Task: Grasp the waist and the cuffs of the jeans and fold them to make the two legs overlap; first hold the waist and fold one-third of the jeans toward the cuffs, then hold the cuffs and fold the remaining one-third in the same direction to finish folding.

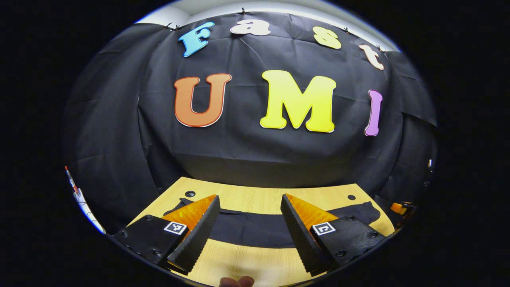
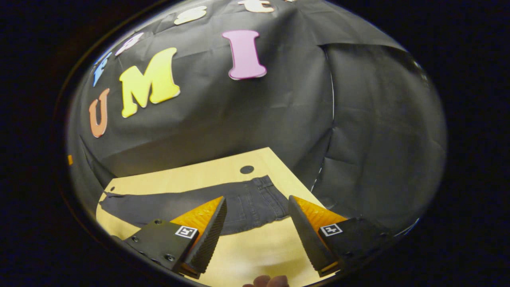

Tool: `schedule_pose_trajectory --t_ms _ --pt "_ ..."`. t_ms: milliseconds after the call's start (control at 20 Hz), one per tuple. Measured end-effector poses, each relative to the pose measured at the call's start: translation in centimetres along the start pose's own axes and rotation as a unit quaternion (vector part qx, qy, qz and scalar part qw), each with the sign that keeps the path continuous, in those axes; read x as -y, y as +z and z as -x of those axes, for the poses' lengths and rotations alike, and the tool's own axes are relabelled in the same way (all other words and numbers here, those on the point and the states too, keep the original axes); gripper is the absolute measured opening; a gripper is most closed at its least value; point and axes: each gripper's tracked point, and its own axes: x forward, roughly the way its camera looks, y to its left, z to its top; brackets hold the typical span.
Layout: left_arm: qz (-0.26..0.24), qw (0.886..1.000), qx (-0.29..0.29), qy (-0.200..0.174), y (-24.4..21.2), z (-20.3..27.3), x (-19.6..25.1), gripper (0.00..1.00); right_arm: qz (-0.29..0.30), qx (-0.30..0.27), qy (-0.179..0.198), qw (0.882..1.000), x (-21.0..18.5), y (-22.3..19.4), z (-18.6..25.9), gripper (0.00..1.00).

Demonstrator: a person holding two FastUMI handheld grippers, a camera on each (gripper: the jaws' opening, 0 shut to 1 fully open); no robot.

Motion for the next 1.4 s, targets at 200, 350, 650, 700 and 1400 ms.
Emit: schedule_pose_trajectory --t_ms 200,350,650,700,1400 --pt "-0.010 1.000 -0.014 0.016 -0.2 -0.2 0.3 0.98 -0.017 -0.041 -0.008 0.999 3.1 -2.9 -7.2 0.96" --pt "-0.015 0.999 -0.025 0.027 -0.8 -0.5 0.5 0.98 -0.023 -0.065 -0.005 0.998 3.4 -4.7 -10.5 0.96" --pt "-0.012 0.999 -0.037 0.038 -1.5 -0.9 0.6 0.98 -0.018 -0.090 -0.005 0.996 4.1 -7.0 -12.2 0.96" --pt "-0.009 0.998 -0.038 0.039 -1.5 -1.0 0.6 0.98 -0.013 -0.085 -0.006 0.996 4.1 -6.8 -12.4 0.96" --pt "0.023 0.998 -0.031 0.048 -2.1 0.4 -3.6 0.99 -0.017 -0.111 -0.029 0.993 2.3 -4.3 -9.6 0.06"
